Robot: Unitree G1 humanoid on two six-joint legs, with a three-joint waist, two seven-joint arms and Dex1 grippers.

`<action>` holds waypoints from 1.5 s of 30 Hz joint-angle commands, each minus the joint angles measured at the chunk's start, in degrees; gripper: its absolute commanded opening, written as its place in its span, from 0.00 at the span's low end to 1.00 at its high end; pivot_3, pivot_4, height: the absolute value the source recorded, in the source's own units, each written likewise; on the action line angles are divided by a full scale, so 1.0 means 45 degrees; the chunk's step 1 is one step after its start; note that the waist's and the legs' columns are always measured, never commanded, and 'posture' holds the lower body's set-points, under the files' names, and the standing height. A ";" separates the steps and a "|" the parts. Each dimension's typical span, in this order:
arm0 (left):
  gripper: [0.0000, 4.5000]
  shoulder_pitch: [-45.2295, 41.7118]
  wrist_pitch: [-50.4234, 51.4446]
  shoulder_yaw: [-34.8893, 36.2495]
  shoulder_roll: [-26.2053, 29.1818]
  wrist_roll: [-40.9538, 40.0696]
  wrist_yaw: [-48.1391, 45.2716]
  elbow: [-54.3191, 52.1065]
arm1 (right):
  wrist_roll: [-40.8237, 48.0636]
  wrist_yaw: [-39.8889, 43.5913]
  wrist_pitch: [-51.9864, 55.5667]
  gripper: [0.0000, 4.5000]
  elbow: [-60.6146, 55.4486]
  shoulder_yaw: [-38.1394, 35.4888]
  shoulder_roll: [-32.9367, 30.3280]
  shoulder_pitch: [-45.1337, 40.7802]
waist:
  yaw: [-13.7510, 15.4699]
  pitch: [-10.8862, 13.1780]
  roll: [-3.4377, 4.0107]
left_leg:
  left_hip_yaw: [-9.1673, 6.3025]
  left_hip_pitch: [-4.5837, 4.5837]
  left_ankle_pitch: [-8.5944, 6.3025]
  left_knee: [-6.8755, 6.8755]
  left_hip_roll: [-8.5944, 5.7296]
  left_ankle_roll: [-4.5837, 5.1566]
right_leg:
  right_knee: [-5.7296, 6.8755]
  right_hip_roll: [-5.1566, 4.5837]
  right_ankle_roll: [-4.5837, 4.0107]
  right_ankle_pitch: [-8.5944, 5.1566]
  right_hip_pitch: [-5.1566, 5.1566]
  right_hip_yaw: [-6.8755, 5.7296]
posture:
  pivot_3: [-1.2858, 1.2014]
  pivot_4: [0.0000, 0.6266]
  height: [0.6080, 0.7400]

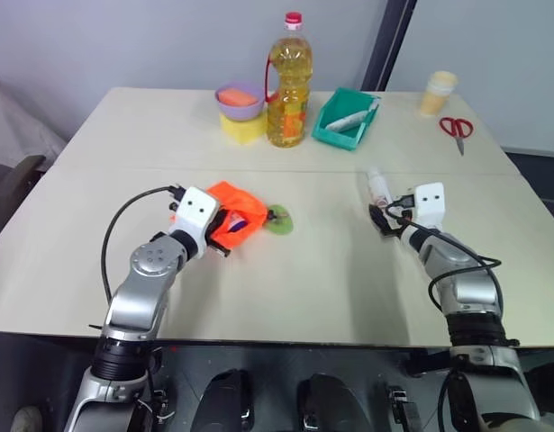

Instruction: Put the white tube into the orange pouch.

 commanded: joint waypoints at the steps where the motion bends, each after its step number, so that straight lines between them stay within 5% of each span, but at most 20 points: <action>1: 0.00 -0.0201 -0.0062 -0.0004 -0.0002 -0.0138 0.0087 -0.0268 | 0.0053 -0.0149 -0.0262 0.70 0.0068 -0.0375 -0.0003 -0.0321 | 0.0002 0.0000 0.0001 | 0.0000 0.0000 0.0000 -0.0001 0.0000 0.0000 | 0.0000 0.0000 0.0000 0.0000 0.0000 0.0000 | 0.52 0.24 0.97; 3: 0.00 -0.0218 -0.0075 -0.0003 -0.0002 -0.0149 0.0082 -0.0257 | 0.0047 -0.0163 -0.0268 0.48 0.0065 -0.0348 -0.0004 -0.0313 | 0.0003 0.0001 0.0001 | 0.0001 -0.0001 0.0000 0.0000 0.0000 0.0001 | 0.0000 0.0000 0.0000 0.0000 0.0000 0.0000 | 0.52 0.24 0.97; 17: 0.00 -0.0392 -0.0246 -0.0033 -0.0028 -0.0313 0.0081 0.0078 | 0.0145 -0.0087 -0.0066 0.48 -0.0517 -0.0358 -0.0051 0.0214 | 0.0002 0.0001 0.0001 | 0.0001 -0.0001 -0.0001 -0.0003 0.0000 0.0000 | -0.0001 -0.0001 0.0000 0.0000 -0.0002 0.0001 | 0.52 0.24 0.97; 21: 0.00 -0.0419 -0.0219 -0.0050 -0.0032 -0.0344 0.0071 0.0076 | 0.0118 -0.0222 -0.0019 0.25 -0.0630 -0.0384 -0.0007 0.0279 | -0.0001 0.0001 0.0001 | 0.0001 -0.0001 0.0000 -0.0005 0.0001 0.0000 | -0.0001 0.0000 0.0000 0.0000 -0.0004 0.0001 | 0.52 0.24 0.97; 28: 0.00 -0.0443 -0.0316 0.0036 -0.0145 -0.0484 0.0048 0.0120 | 0.0185 0.0684 -0.0335 0.25 -0.1890 -0.0100 -0.0367 0.0769 | 0.0007 0.0002 0.0003 | 0.0001 -0.0003 -0.0001 -0.0009 0.0001 0.0000 | -0.0003 -0.0001 0.0000 0.0000 -0.0006 0.0002 | 0.52 0.24 0.97; 36: 0.00 -0.0582 -0.0399 0.0058 -0.0172 -0.0926 -0.0261 0.0097 | 0.3539 0.5385 0.1777 0.25 -0.8486 0.0952 -0.2017 0.3507 | -0.0016 0.0013 0.0018 | -0.0002 -0.0017 -0.0003 -0.0025 0.0006 0.0002 | -0.0017 0.0001 0.0008 -0.0005 -0.0020 0.0002 | 0.52 0.24 0.97; 45: 0.00 -0.0639 -0.0382 -0.0135 -0.0242 -0.1088 -0.0374 0.0012 | 0.2946 0.5023 0.2650 0.25 -0.9670 0.2913 -0.1789 0.3439 | 0.0054 0.0016 0.0013 | -0.0009 -0.0017 -0.0005 -0.0010 0.0002 0.0003 | -0.0020 -0.0016 0.0002 -0.0003 -0.0017 0.0001 | 0.52 0.24 0.97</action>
